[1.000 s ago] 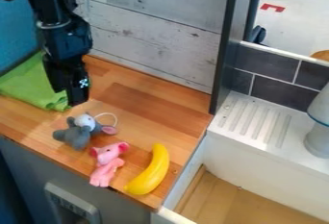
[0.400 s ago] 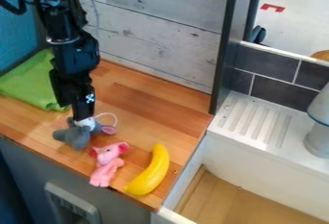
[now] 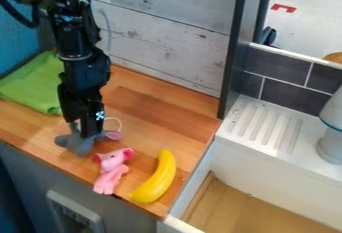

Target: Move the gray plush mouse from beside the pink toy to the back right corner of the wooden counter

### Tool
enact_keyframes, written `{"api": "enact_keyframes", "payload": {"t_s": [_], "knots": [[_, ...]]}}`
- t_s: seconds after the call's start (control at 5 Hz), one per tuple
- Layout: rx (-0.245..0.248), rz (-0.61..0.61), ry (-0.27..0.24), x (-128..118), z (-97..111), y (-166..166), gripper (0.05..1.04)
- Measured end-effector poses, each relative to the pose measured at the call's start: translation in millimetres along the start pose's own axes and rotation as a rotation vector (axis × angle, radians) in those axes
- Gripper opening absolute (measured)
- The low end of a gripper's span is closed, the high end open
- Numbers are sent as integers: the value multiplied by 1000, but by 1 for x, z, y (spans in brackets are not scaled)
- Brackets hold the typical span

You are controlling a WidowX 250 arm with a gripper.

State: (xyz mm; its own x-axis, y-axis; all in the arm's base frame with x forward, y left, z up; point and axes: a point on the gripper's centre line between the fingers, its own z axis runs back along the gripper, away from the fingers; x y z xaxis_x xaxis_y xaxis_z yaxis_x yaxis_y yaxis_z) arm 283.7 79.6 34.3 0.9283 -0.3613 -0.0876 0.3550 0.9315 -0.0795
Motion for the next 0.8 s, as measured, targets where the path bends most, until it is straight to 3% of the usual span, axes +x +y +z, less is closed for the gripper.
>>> {"api": "enact_keyframes", "payload": {"t_s": [0.4,0.6,0.8], "knots": [[1,25,26,2,-14,-4,952],[15,43,35,0,-15,-3,735],[20,60,34,0,-14,-1,626]]}}
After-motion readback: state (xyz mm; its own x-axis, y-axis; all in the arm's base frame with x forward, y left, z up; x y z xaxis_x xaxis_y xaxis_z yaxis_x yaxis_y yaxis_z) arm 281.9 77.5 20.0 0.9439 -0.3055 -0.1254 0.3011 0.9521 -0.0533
